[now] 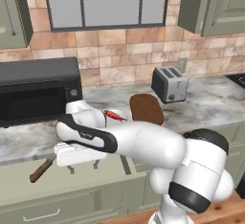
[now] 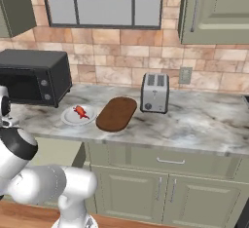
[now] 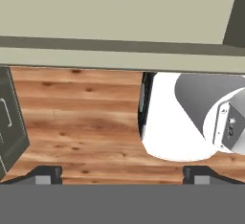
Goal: Pick up the knife from the drawer and place it on the cutting board. Then place the meat from the plate to the cutting board.
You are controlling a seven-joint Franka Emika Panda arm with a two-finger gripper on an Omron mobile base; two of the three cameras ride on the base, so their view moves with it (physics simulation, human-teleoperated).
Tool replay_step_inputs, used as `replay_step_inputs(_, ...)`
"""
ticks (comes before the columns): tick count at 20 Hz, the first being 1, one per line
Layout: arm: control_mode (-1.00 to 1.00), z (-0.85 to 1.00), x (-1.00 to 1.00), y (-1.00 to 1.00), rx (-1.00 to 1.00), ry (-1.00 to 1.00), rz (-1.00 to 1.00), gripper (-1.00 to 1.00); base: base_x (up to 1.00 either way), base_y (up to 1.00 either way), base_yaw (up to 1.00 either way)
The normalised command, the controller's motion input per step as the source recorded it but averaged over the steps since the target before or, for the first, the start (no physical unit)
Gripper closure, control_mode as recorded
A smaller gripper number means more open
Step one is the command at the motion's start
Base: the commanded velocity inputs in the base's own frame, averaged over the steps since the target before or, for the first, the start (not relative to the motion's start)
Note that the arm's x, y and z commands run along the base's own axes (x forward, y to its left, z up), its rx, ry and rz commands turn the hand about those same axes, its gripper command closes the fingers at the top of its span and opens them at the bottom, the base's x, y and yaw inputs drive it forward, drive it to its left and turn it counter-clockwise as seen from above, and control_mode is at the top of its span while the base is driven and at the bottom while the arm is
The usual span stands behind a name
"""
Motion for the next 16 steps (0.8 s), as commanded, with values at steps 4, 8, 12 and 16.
replay_step_inputs(4,-1.0,-0.17,0.0,0.03,0.0,0.03,0.01,-1.0,0.0,0.0,0.0)
replay_step_inputs(8,-1.0,-0.23,0.0,0.15,0.0,0.01,0.0,-1.0,0.0,0.0,0.0)
replay_step_inputs(12,-1.0,-0.24,0.1,0.15,0.0,0.0,0.0,-1.0,0.0,0.0,0.0)
replay_step_inputs(16,-1.0,-0.22,0.17,0.1,-0.02,0.0,0.0,-1.0,0.0,0.0,0.0)
